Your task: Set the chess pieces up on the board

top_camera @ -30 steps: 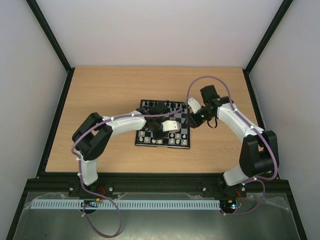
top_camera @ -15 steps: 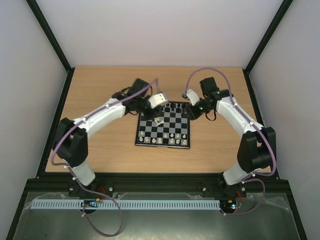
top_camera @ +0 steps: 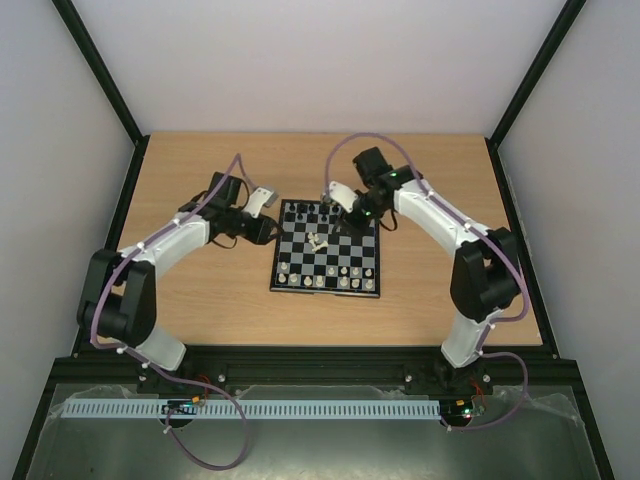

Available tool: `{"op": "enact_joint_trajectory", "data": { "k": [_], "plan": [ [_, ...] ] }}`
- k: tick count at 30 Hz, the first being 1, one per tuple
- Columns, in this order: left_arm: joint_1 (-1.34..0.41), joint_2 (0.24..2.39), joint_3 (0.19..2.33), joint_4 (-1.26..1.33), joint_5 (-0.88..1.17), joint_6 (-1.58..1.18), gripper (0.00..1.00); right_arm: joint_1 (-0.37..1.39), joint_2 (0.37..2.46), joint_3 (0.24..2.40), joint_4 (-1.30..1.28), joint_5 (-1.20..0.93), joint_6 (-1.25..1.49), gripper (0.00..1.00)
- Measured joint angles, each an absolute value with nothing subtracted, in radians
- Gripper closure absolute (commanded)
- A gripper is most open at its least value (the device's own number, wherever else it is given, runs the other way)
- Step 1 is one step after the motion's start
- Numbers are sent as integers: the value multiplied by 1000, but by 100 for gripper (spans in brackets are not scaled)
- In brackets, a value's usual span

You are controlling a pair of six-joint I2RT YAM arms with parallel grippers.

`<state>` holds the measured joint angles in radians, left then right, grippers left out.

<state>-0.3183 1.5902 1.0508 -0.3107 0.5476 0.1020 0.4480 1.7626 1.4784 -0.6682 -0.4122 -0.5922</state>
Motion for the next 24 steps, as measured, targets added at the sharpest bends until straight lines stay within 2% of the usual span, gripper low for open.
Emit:
{"op": "enact_joint_trajectory", "data": {
  "k": [4, 7, 15, 24],
  "plan": [
    [-251, 1519, 967, -294, 575, 43, 48, 521, 1821, 1501, -679, -364, -739, 55],
    [-204, 1476, 937, -271, 578, 4, 43, 548, 1893, 1541, -678, -327, -832, 53],
    [-138, 1425, 905, -248, 586, -42, 41, 551, 2028, 1607, -686, -237, -1011, 53],
    [-108, 1406, 902, -244, 599, -54, 40, 566, 2112, 1662, -693, -207, -1049, 53]
  ]
}}
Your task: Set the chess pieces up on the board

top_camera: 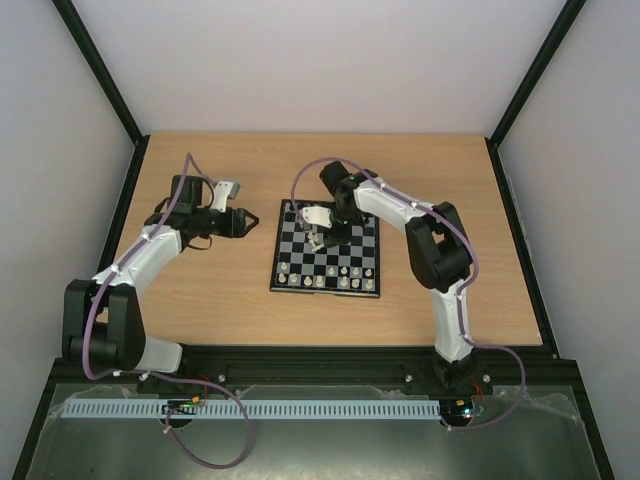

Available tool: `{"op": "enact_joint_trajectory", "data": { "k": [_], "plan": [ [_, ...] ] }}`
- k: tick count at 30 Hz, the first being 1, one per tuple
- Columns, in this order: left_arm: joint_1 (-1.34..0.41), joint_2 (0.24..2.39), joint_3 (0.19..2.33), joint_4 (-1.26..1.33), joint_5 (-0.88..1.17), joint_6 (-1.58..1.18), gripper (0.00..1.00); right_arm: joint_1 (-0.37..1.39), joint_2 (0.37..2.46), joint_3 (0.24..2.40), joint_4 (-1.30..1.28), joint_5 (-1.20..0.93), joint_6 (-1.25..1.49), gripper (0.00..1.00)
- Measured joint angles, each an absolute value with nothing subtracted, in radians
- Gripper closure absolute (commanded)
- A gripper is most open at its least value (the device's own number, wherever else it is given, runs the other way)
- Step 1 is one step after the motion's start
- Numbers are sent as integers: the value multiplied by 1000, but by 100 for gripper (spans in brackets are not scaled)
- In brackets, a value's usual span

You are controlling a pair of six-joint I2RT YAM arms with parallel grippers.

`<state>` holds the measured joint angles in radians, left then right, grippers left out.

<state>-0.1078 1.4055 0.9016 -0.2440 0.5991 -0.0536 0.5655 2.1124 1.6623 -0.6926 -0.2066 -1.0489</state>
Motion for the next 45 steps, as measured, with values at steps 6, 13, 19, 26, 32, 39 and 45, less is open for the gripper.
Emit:
{"op": "enact_joint_trajectory", "data": {
  "k": [6, 13, 19, 26, 32, 39, 45],
  "plan": [
    [-99, 1403, 896, -236, 603, -59, 40, 582, 2125, 1662, -709, -195, -1076, 58],
    [-99, 1403, 891, -222, 608, -71, 40, 606, 2131, 1662, -743, -178, -1097, 68],
    [-99, 1403, 891, -216, 614, -75, 40, 611, 2132, 1659, -749, -159, -1096, 74],
    [-99, 1403, 888, -212, 621, -80, 40, 616, 2120, 1620, -722, -140, -1090, 73],
    [-99, 1404, 888, -204, 629, -90, 40, 628, 2078, 1557, -680, -117, -1072, 75],
    [-99, 1406, 888, -199, 635, -96, 40, 649, 2061, 1530, -646, -88, -1036, 83],
    [-101, 1417, 891, -192, 651, -110, 39, 655, 2032, 1498, -629, -65, -999, 86]
  ]
}}
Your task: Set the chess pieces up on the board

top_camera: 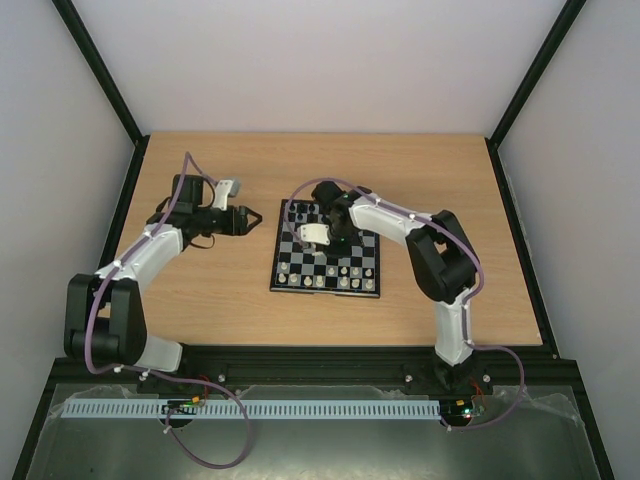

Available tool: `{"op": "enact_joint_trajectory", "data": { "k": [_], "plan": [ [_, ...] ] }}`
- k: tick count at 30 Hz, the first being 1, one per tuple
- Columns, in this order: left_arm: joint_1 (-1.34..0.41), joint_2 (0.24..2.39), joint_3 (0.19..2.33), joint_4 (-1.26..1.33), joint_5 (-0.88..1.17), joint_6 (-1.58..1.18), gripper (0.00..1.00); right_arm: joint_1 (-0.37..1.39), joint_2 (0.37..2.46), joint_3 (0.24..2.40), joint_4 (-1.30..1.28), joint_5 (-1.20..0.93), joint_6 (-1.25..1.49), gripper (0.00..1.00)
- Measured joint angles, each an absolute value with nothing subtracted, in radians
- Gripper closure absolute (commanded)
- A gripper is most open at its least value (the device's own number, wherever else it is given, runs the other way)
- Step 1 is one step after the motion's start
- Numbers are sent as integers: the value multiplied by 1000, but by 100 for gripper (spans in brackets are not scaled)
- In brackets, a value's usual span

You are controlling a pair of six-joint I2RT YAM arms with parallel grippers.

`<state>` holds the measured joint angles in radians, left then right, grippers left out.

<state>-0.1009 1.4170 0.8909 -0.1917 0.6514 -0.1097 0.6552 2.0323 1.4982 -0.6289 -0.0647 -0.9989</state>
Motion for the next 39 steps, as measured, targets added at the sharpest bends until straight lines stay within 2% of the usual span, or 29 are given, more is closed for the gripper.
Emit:
{"op": "enact_joint_trajectory", "data": {
  "k": [6, 16, 25, 39],
  "plan": [
    [-126, 1500, 928, -167, 732, -160, 40, 651, 1960, 1483, -639, -95, -909, 86],
    [-228, 1615, 969, -84, 996, -248, 41, 620, 1920, 1613, -688, -290, -667, 86],
    [-260, 1640, 969, -67, 1068, -279, 44, 615, 1920, 1615, -701, -384, -585, 86],
    [-277, 1676, 969, -35, 1092, -305, 60, 615, 1918, 1615, -714, -448, -574, 85]
  ]
}}
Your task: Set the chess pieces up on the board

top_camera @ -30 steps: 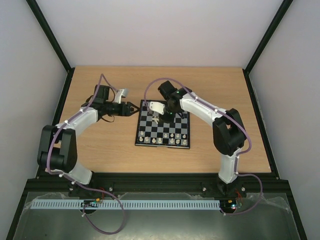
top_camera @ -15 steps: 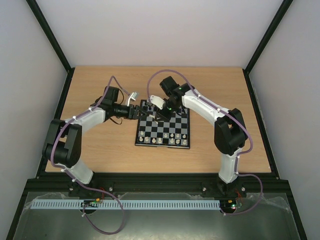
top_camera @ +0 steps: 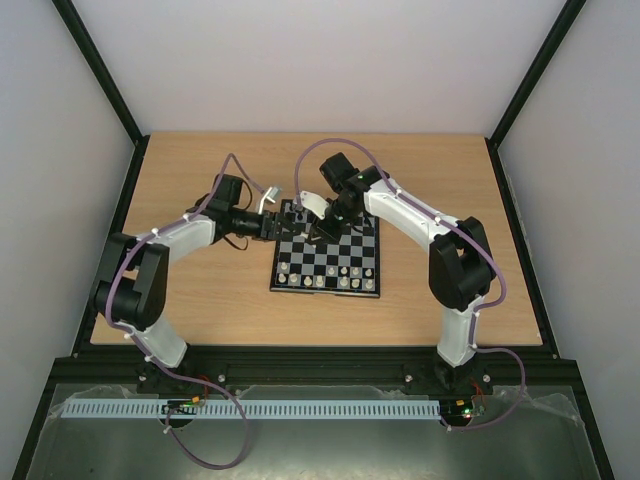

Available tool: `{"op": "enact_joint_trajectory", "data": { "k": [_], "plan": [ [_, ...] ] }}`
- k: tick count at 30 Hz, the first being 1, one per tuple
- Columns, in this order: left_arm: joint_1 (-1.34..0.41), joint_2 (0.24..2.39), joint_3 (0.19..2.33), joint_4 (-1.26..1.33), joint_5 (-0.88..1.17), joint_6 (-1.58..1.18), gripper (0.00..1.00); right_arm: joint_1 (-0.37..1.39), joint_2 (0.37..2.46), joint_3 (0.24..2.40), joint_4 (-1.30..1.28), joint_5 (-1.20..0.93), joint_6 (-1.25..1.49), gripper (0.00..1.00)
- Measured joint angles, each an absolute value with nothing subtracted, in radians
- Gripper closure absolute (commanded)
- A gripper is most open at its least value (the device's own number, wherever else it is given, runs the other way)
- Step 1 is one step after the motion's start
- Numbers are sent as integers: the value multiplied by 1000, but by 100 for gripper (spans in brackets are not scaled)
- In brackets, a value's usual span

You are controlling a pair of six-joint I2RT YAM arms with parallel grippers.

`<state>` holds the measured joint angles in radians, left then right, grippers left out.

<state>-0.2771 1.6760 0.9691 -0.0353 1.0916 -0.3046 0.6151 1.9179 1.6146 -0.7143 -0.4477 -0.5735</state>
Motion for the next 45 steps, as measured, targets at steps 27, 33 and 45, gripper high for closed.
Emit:
{"op": "enact_joint_trajectory", "data": {
  "k": [27, 33, 45],
  "plan": [
    [-334, 1699, 1067, -133, 1070, -144, 88, 559, 1767, 1513, -727, -442, -546, 58],
    [-391, 1695, 1153, -311, 950, 85, 88, 368, 1601, 1354, -720, -448, -533, 58],
    [-672, 1664, 1280, -577, 613, 537, 88, 169, 1513, 1120, -636, -419, -441, 58]
  ]
}}
